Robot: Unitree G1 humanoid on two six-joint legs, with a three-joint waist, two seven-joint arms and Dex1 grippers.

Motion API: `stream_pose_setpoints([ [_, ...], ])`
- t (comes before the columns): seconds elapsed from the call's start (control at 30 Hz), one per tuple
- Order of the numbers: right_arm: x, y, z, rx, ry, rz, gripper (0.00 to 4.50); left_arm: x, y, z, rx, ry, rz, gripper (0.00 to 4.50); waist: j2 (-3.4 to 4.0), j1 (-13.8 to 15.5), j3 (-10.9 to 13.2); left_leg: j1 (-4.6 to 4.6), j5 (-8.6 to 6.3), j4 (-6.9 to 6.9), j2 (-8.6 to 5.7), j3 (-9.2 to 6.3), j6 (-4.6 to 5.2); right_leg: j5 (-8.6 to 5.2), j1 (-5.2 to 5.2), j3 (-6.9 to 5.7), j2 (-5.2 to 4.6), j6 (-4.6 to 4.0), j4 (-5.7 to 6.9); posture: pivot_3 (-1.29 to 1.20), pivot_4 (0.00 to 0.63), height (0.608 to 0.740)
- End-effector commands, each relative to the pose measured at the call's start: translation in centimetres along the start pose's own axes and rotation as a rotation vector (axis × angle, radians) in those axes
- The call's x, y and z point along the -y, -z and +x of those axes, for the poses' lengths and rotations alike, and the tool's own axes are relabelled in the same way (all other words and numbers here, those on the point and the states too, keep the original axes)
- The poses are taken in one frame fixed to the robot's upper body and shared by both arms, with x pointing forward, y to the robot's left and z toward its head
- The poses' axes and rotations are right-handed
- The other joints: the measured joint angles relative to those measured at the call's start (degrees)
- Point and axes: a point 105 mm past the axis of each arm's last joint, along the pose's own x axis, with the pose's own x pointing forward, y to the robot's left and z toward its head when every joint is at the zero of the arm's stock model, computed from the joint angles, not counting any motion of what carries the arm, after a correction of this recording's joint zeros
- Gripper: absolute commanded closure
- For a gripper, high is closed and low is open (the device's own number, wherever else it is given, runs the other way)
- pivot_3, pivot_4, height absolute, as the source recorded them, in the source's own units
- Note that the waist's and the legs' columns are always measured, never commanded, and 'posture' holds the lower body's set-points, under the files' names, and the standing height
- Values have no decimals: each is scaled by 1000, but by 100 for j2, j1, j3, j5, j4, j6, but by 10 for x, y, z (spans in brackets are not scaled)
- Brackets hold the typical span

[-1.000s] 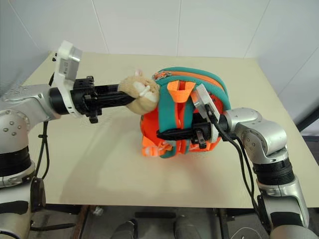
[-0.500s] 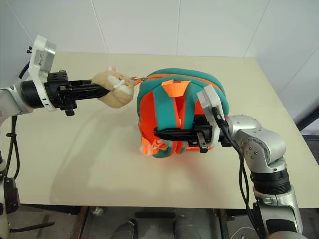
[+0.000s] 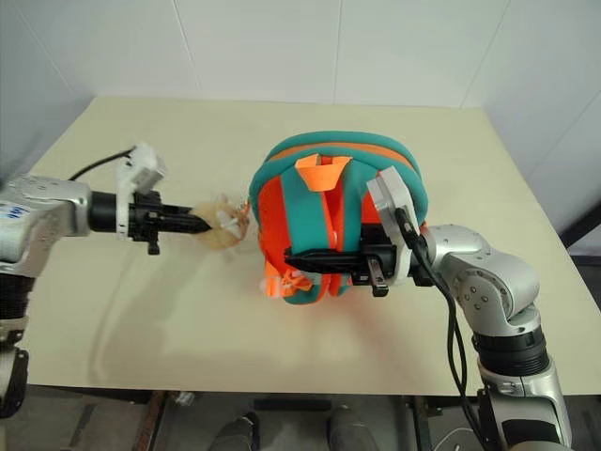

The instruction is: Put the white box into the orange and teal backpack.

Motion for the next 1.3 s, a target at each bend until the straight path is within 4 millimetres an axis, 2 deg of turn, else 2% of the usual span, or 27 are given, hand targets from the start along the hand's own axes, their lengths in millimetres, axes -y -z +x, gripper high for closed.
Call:
stream_pose_setpoints([
  [0.03, -7, -7, 2, -1, -26, -33, 4500, -9, 24, 14, -100, -54, -10, 4208, 0, -2, 0, 1, 0, 0, 0, 0, 0, 0, 0, 0, 0, 0, 1, 0, 150, 740],
  [0.17, -6, -5, 2, -17, -18, -24, 4500, -7, 41, 30, -149, -48, -9, 4223, 0, -7, 0, 1, 0, 1, 0, 0, 0, 0, 0, 0, 0, 0, 3, 0, 150, 740],
  [0.3, 3, -5, -1, -62, 30, 29, 4500, -11, 26, 30, -29, -72, 4, 4247, 1, -1, -1, 3, 0, 8, 0, 0, 0, 0, 1, 0, 0, 0, 9, 0, 150, 740],
  [0.43, 3, -12, -7, -93, 39, 5, 3327, -8, 10, 14, 94, -60, -26, 4247, 0, 3, -1, 2, 0, 18, 0, -1, 0, 1, 1, 0, 0, 1, 18, 0, 150, 740],
  [0.47, 3, -12, -9, -108, 41, 0, 2970, -9, 8, 10, 113, -66, -35, 3554, 1, 7, 0, 3, 0, 18, 0, -2, 0, 1, 1, 0, 0, 1, 18, 0, 150, 740],
  [0.63, 0, -15, -28, -206, 57, -9, 1276, -10, 9, -12, 155, -118, -80, 1956, 1, 2, 0, 0, 0, 13, 0, -1, 0, 0, 1, 0, -1, 2, 10, 0, 150, 740],
  [0.77, 9, -22, -60, -314, 194, -51, 0, -4, 17, -38, 170, -177, -54, 706, 1, -4, 0, 0, 0, 8, 0, 0, 0, -1, 0, 0, -3, 1, 7, 0, 150, 740],
  [0.83, 10, -23, -78, -375, 258, -58, 0, 3, 19, -49, 186, -181, -39, 29, 0, 12, 1, 0, 0, 4, 0, 3, 0, -2, -2, -1, -6, -1, 1, 0, 150, 740],
  [0.97, 7, -23, -109, -500, 362, -90, 0, 13, 26, -66, 204, -163, -29, 29, 0, 67, 1, 0, -1, -5, 0, 4, 0, -7, -5, -1, -7, -6, -4, 0, 150, 740],
  [1.17, -7, -38, -176, -703, 589, -138, 0, 2, 42, -89, 209, -228, -25, 29, 2, 159, 2, 1, -2, -6, 0, 15, -1, -9, -8, 0, -13, -10, -9, 0, 150, 740],
  [1.3, 2, -43, -193, -635, 692, -199, 0, -7, 37, -91, 269, -243, 29, 29, 2, 137, 2, 8, -2, -3, 0, 25, 0, -11, -8, 0, -17, -13, -9, 0, 150, 740],
])
